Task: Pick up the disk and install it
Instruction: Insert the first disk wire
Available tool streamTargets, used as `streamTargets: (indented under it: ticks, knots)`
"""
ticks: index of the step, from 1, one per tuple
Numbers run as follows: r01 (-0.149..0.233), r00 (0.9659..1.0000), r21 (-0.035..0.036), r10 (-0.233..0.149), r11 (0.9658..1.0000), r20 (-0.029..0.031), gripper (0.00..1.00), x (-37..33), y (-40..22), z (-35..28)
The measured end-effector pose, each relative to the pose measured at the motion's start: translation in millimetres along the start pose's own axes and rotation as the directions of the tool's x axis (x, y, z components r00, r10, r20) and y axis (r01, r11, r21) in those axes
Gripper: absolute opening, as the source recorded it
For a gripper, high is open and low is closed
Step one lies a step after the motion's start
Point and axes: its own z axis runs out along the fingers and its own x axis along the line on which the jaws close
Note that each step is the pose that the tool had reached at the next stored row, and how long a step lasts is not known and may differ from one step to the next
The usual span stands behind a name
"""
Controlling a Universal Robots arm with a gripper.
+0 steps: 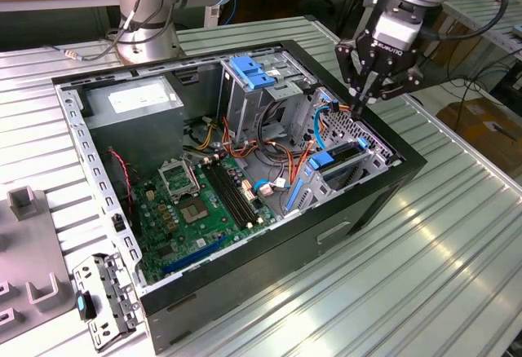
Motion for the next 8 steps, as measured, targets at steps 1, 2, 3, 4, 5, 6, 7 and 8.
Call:
streamTargets:
  ticks: [1, 2, 3, 4, 5, 6, 7, 8]
  knots:
    - [-0.013, 0.9999, -0.0006, 0.013, 0.9999, -0.0005, 0.16, 0.0, 0.0, -0.1]
    - [-0.027, 0.9996, -0.001, 0.027, 0.9996, -0.0008, 0.16, 0.0, 0.0, 0.0]
    - [-0.046, 0.9989, -0.0016, 0.046, 0.9989, -0.0013, 0.16, 0.0, 0.0, 0.0]
    - [-0.06, 0.9982, -0.0021, 0.06, 0.9982, -0.0016, 0.16, 0.0, 0.0, 0.1]
    - [-0.076, 0.9971, -0.0027, 0.076, 0.9971, -0.0021, 0.16, 0.0, 0.0, 0.1]
    - [-0.091, 0.9959, -0.0032, 0.091, 0.9959, -0.0025, 0.16, 0.0, 0.0, 0.1]
    - [-0.113, 0.9936, -0.0038, 0.113, 0.9936, -0.003, 0.16, 0.0, 0.0, 0.2]
    - [-0.128, 0.9918, -0.0043, 0.128, 0.9918, -0.0034, 0.16, 0.0, 0.0, 0.3]
